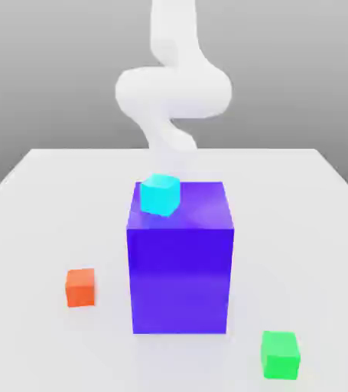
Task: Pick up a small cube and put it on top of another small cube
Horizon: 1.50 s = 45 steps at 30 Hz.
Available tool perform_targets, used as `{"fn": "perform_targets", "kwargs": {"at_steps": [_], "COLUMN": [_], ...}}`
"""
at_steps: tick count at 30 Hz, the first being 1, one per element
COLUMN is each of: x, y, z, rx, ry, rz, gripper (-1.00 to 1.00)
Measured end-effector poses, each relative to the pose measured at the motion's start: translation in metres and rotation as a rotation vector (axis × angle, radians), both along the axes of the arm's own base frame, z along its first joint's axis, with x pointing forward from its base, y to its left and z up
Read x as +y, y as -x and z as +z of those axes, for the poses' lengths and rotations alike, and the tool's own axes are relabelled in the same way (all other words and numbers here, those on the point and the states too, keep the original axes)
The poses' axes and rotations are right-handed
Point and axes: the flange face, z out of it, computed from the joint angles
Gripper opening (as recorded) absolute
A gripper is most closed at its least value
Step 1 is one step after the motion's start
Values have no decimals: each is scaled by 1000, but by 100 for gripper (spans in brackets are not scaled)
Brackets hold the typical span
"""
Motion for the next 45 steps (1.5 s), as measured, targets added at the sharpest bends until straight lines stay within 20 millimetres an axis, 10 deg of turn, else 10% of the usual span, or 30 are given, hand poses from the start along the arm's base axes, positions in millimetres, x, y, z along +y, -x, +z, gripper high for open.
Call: {"fn": "perform_targets", "kwargs": {"at_steps": [9, 18, 33, 37, 38, 45], "x": [72, 165, 303, 312, 312, 312], "y": [-98, -155, -146, -140, -140, -139], "z": [-95, -220, -477, -545, -557, -557], "rx": [189, 364, 641, 660, 661, 663], "ry": [113, 225, 398, 410, 410, 410], "rz": [247, 513, 959, 992, 993, 994], "gripper": [0, 0, 0, 0, -100, -100]}}
